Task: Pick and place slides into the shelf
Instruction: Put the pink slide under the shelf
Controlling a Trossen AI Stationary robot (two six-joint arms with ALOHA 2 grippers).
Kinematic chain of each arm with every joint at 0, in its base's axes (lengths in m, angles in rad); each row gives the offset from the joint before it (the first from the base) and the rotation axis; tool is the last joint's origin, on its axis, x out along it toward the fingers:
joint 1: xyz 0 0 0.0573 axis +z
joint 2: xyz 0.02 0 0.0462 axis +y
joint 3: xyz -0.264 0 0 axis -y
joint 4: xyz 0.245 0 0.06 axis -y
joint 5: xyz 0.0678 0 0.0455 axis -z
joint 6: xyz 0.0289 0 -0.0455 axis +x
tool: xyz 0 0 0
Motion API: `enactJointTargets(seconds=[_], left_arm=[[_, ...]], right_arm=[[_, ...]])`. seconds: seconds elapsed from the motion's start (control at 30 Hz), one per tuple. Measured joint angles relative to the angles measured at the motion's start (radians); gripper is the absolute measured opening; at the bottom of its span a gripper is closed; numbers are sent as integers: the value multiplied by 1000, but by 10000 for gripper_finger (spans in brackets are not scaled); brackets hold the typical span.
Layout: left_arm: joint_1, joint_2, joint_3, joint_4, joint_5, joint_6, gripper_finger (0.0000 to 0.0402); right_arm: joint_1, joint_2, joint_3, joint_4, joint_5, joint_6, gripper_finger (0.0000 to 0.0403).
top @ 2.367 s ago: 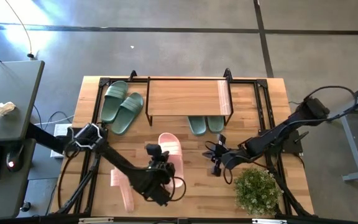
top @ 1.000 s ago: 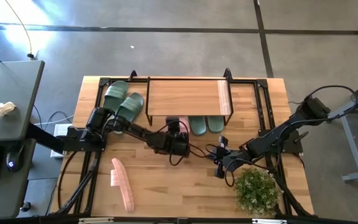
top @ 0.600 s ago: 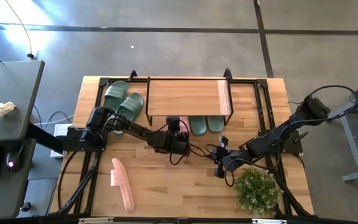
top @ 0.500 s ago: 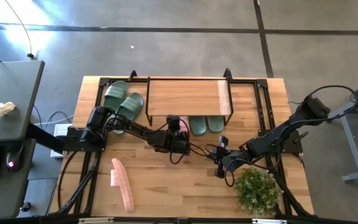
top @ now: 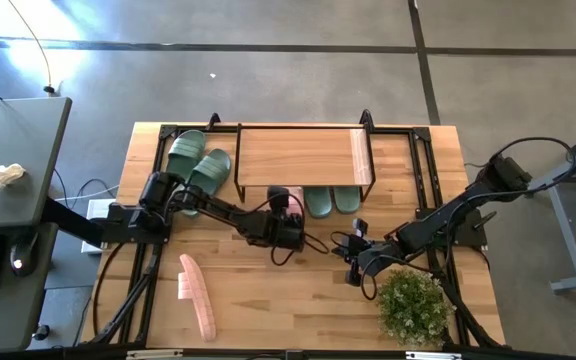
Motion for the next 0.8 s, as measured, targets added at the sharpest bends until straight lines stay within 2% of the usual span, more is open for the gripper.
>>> enactJointTargets(seconds=[0.33, 0.47, 0.63, 0.8], left_arm=[[-51, -1, 127, -175, -39, -7, 239], [-81, -1, 212, -310, -6, -43, 249], [-140, -1, 405, -622, 105, -138, 235], [-227, -1, 647, -874, 149, -131, 192]], right_arm=[[0, 0, 0, 0, 0, 0, 0], [0, 0, 0, 0, -2, 7, 0], [-2, 0, 0, 15, -40, 70, 0], [-14, 3, -1, 155, -183, 94, 0]])
